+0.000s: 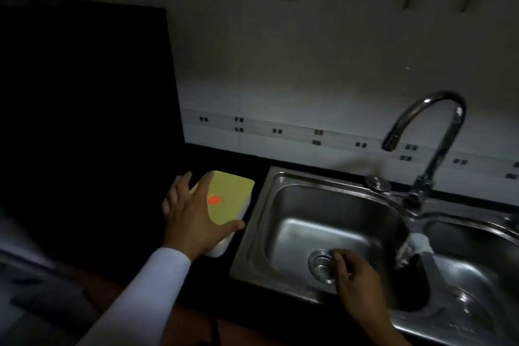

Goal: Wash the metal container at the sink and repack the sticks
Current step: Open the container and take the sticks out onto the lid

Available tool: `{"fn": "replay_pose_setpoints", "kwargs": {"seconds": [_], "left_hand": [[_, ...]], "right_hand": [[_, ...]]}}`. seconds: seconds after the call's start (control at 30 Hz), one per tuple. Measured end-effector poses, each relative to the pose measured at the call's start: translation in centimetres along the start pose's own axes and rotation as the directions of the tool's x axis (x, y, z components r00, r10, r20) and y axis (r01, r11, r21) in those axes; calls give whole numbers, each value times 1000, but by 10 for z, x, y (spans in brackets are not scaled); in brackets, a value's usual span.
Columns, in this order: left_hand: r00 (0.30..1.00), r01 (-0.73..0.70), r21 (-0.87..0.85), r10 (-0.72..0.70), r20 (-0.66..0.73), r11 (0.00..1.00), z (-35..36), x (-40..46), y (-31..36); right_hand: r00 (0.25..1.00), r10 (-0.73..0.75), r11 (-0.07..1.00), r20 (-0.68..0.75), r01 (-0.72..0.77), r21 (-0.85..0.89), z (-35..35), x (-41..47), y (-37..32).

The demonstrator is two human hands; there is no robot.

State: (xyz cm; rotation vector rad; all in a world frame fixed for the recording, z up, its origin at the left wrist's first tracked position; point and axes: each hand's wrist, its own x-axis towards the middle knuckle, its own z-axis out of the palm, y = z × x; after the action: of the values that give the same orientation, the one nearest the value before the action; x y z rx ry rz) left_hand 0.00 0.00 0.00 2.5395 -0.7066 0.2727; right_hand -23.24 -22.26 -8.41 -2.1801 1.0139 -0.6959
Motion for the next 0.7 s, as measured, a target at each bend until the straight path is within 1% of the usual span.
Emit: {"fn": "replay_pose_setpoints", "kwargs": {"seconds": [0.03,0.07,0.1,0.13,0.17,0.23,0.3,0.37,0.5,0.6,0.7], "left_hand": [[988,72,65,-80,135,995,-4,5,-6],[966,114,113,-137,219,987,-11,6,-10],[940,141,153,-180,289,978,-13,8,-19],[914,152,171,-204,350,974,-15,10,-24],[897,138,193,-205,391,972,-14,11,-27],[881,89,221,-180,437,971,-8,9,-30],[897,32,269,-147,418,963,-4,9,-29],[918,-19,311,-107,381,950,3,8,-28],[963,-34,379,-71,261,925,21,-2,-20],[985,-43,413,-31,171,910,29,-7,-18],[988,-68,420,3,153,905,33,-9,-22]], "right_hand": [[1000,10,992,-4,-9,127,5,1,-9],[999,33,977,35,-39,210,10,0,-28],[995,23,955,95,-50,292,20,0,-45],[987,17,945,162,-69,320,28,-2,-63],[977,-18,943,213,-55,329,38,-2,-77],[943,-45,944,329,-68,323,61,-1,-100],[891,-36,929,452,-137,344,79,-1,-115],[865,-46,925,500,-152,348,93,3,-128],[857,-51,921,513,-158,356,112,10,-144],[861,-18,940,509,-159,302,115,12,-153],[887,-2,965,462,-120,234,116,13,-154]]}}
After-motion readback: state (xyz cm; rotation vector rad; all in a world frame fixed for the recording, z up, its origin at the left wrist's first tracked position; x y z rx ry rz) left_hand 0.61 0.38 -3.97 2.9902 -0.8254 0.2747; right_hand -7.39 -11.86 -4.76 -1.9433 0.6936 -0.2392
